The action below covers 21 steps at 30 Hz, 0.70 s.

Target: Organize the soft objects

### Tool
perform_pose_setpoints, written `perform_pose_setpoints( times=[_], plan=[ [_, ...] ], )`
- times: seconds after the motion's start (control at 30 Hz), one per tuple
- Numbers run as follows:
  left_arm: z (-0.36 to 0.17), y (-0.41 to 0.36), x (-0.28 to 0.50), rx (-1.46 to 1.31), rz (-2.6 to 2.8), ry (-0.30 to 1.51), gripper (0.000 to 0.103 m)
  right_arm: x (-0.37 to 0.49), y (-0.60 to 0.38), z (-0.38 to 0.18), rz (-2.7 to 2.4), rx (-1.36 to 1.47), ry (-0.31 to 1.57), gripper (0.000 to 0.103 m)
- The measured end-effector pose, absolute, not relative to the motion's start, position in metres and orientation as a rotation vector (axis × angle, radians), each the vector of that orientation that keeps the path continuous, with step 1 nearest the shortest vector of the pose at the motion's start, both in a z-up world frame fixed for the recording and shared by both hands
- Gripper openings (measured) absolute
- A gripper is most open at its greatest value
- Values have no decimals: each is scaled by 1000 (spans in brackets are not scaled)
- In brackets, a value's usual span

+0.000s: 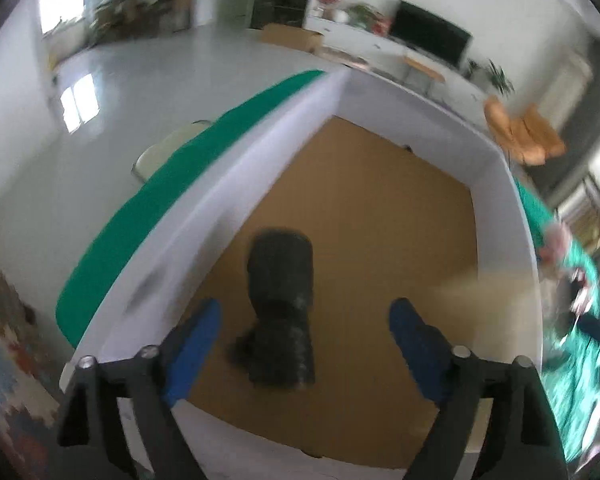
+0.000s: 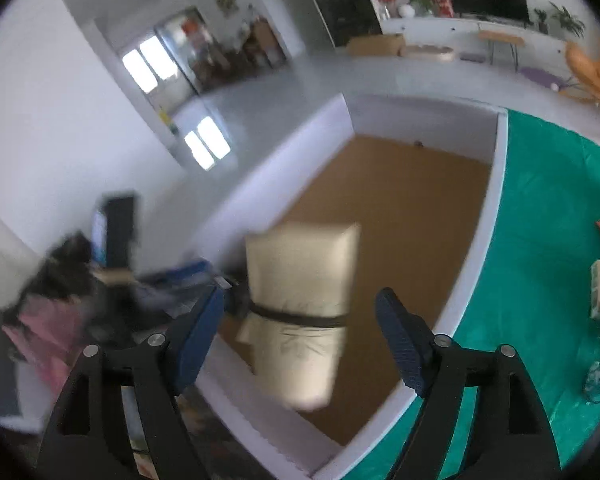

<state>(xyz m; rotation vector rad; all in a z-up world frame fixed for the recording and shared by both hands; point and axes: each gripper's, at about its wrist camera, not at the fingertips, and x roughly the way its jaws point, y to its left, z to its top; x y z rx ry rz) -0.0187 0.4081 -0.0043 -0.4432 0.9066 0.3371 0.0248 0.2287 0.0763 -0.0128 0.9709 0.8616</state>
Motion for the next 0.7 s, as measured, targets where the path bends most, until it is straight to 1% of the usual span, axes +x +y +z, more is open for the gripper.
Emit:
perform_pose_setpoints(
  times=[0.1,0.2,0.33,0.5,0.53,0.57,0.6,0.7],
  plan=[
    [-1,404,-28,-468,342,855,88,17,206,72,801,-49,890,81],
    [5,387,-30,-492,295,807,88,25,152,60,678,-48,825,81],
    [22,334,-26,-458,137,770,88,30,76,32,455,-70,754,81],
    [40,222,-11,-362,-147,779,88,36,-37,-28,149,-13,805,81],
    [40,192,-9,-334,-224,794,90,37,-59,-35,114,6,826,81],
    [37,164,-6,-305,-290,813,94,41,-84,-49,61,27,853,81],
    [35,146,-5,-287,-327,824,95,40,-99,-55,26,36,865,81],
    [7,81,7,-221,-410,904,96,45,-146,-68,-74,55,904,81]
  ],
)
